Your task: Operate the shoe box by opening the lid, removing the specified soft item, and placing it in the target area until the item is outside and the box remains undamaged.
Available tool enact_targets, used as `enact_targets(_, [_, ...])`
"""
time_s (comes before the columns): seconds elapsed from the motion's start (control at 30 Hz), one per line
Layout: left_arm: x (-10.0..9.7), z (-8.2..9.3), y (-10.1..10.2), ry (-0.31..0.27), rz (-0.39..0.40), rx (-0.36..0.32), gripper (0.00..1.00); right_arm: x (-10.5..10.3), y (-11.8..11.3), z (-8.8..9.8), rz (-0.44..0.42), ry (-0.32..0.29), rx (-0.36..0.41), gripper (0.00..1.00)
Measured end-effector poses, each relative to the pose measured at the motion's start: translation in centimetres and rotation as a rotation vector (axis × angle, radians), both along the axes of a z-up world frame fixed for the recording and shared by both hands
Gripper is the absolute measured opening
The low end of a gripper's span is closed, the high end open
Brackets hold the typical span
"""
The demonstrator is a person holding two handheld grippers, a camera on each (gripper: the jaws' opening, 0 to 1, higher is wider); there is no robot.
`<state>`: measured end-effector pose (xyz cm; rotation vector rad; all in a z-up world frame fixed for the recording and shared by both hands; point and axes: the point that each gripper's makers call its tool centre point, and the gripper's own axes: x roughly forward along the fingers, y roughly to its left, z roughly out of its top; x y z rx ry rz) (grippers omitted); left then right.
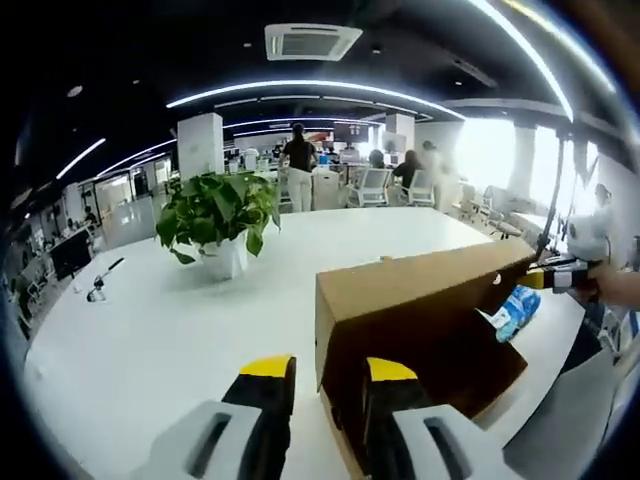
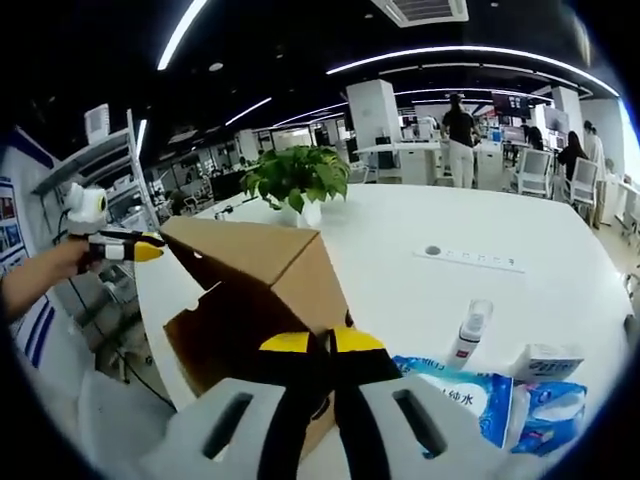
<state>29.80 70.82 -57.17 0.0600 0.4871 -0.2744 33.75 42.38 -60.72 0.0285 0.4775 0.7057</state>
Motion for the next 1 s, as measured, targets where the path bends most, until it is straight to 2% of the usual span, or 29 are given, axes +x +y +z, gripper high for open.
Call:
enact_targets(0.33, [-0.8, -0.6, -1.5, 0.001, -0.077, 0.011, 0.28, -0.8, 0.1, -0.6, 0.023, -0.011, -0.016, 0.06])
enact_targets(0.47, [-1.2, -1.0, -1.7, 0.006, -0.084, 0.008, 0.28, -1.4, 0.3, -1.2, 0.045, -0.003, -0.024, 0.07])
enact_targets(0.87, [-2.3, -1.9, -1.9, 0.03, -0.099, -0.001, 0.31, -2.6, 0.4, -2.2, 0.088, -0.029, -0.065, 0.08])
enact_targets(1.0, [-3.0, -2.5, -2.3, 0.052, -0.118, -0.001, 0.34, -3.3, 0.8, -2.6, 0.125, -0.028, -0.067, 0.14])
